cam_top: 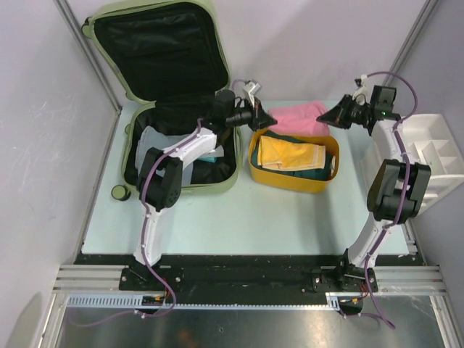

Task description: Open, take out, and arrange the luggage

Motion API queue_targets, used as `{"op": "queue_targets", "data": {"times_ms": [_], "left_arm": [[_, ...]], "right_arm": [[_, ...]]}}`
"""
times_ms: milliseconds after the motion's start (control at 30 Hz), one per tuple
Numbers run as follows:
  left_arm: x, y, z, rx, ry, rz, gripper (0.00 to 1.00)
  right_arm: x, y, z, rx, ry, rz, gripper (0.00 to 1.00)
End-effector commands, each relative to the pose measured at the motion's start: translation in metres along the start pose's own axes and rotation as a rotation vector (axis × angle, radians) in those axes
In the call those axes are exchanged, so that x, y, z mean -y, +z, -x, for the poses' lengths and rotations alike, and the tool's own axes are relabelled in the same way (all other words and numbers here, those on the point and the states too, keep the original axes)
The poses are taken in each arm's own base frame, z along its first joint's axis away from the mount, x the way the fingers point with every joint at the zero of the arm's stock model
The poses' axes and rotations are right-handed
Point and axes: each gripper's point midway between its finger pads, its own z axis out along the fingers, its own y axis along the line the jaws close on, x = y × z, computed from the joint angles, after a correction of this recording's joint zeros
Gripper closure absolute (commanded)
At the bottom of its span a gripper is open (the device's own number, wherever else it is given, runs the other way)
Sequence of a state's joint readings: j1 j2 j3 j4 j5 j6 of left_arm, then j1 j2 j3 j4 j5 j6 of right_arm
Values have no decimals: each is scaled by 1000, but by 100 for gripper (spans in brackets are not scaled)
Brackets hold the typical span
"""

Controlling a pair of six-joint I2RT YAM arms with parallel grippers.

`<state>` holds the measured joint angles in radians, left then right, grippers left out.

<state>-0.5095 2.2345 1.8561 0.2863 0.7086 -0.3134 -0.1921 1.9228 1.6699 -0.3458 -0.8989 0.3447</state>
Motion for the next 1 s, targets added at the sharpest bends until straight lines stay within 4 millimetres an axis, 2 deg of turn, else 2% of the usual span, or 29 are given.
{"op": "queue_targets", "data": {"times_ms": [0, 33, 67, 133, 233, 433, 567, 633, 667, 800, 967], "left_arm": [[59, -30, 34, 39, 75, -105, 100], [65, -34, 35, 38, 70, -109, 100], [64, -36, 25, 18, 50, -107, 100], [66, -39, 23, 13, 36, -99, 100], [66, -41, 12, -19, 2, -87, 100], [68, -46, -23, -120, -68, -74, 100], [72, -56, -47, -184, -105, -66, 100], [76, -60, -50, -197, -96, -65, 100], [78, -63, -58, -217, -108, -65, 100], [82, -72, -66, -243, -116, -57, 100], [81, -71, -76, -263, -121, -55, 100]], "right_arm": [[-45, -38, -9, 26, -87, 28, 100], [-47, -40, -13, 21, -83, 27, 100], [-43, -41, -23, 1, -65, 12, 100], [-42, -45, -32, -18, -52, -5, 100], [-35, -49, -56, -74, 12, -36, 100], [-19, -53, -92, -147, 68, -91, 100], [-17, -57, -106, -180, 85, -101, 100], [-18, -59, -115, -202, 104, -101, 100], [-22, -61, -118, -208, 104, -96, 100], [-33, -71, -130, -241, 102, -91, 100], [-12, -69, -147, -280, 88, -147, 100]]}}
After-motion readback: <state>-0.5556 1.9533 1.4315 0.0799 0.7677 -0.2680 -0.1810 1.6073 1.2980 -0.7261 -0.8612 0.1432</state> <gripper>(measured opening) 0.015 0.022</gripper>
